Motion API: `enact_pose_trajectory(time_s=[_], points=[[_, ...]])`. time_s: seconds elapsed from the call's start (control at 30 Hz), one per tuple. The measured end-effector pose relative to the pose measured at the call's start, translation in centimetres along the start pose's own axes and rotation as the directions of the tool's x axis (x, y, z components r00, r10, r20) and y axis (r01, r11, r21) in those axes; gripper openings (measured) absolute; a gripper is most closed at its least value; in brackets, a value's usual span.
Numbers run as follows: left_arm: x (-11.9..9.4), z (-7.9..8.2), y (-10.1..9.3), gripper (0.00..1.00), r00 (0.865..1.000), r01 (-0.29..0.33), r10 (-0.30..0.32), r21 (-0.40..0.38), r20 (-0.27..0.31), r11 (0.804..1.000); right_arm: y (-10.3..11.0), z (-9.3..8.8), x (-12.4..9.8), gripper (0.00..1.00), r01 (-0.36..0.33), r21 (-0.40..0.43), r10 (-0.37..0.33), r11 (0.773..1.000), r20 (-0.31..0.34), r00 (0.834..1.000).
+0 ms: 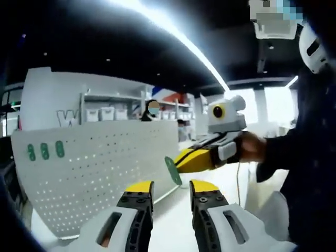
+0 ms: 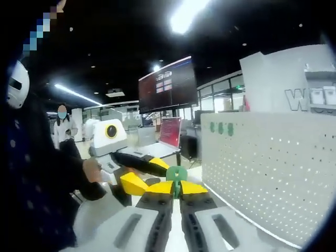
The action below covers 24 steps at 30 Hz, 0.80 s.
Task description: Insert the hook assembly into the mounting plate slot until the hook locks in place.
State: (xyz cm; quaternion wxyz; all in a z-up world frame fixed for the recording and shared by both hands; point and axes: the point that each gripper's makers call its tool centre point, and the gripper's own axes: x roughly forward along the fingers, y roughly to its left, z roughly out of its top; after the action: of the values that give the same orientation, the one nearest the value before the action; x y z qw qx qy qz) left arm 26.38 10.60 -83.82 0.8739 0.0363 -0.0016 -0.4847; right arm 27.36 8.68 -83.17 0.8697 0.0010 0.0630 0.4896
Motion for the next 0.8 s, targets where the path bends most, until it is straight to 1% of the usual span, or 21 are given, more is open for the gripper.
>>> enact_pose_trajectory(time_s=[0.1,0.13,0.17,0.27,0.33,0.4,0.47,0.5,0.53,0.63,0.7,0.8], points=[[0.1,0.0,0.3,0.29,1.000,-0.025,0.025,-0.009,0.000,1.000,-0.9,0.1,0.0,0.02,0.069,-0.032,-0.069,0.997,-0.005,0.998],[0.1,0.0,0.7,0.29,0.999,-0.048,0.048,-0.010,-0.003,0.999,-1.3,0.1,0.0,0.02,0.097,-0.047,-0.097,0.994,-0.011,0.995],[0.1,0.1,0.8,0.30,0.998,-0.060,0.060,-0.007,0.002,0.998,-1.4,0.1,0.0,0.02,0.104,-0.056,-0.105,0.993,-0.012,0.994],[-0.1,0.0,1.5,0.29,0.992,-0.123,0.123,-0.006,0.003,0.992,-1.9,-0.3,0.0,0.02,0.158,-0.066,-0.160,0.985,-0.026,0.987],[-0.2,0.0,1.6,0.29,0.989,-0.150,0.150,-0.003,0.002,0.989,-2.2,-0.5,0.1,0.02,0.190,-0.089,-0.194,0.978,-0.031,0.981],[-0.4,-0.1,1.9,0.30,0.983,-0.182,0.182,0.001,0.000,0.983,-2.1,-0.6,0.2,0.02,0.203,-0.096,-0.207,0.974,-0.031,0.978],[-0.5,-0.1,1.9,0.30,0.980,-0.198,0.198,0.001,-0.002,0.980,-2.0,-0.5,0.1,0.02,0.215,-0.104,-0.218,0.971,-0.025,0.976],[-0.7,-0.1,2.2,0.30,0.975,-0.223,0.223,0.005,-0.002,0.975,-1.9,-0.4,0.0,0.02,0.223,-0.118,-0.227,0.968,-0.020,0.974],[-0.8,-0.1,2.2,0.30,0.973,-0.233,0.233,0.009,-0.004,0.973,-1.9,-0.3,0.0,0.02,0.230,-0.127,-0.234,0.965,-0.018,0.972],[-1.2,-0.2,2.3,0.31,0.963,-0.268,0.268,0.009,-0.006,0.963,-1.8,-0.2,-0.1,0.02,0.228,-0.132,-0.231,0.965,-0.009,0.973],[-1.2,-0.2,2.3,0.30,0.961,-0.276,0.276,0.011,-0.008,0.961,-1.9,-0.3,-0.1,0.02,0.226,-0.130,-0.229,0.965,-0.004,0.973],[-1.3,-0.2,2.3,0.31,0.953,-0.303,0.303,0.019,-0.009,0.953,-2.1,-0.2,-0.3,0.02,0.226,-0.123,-0.226,0.966,0.012,0.974]])
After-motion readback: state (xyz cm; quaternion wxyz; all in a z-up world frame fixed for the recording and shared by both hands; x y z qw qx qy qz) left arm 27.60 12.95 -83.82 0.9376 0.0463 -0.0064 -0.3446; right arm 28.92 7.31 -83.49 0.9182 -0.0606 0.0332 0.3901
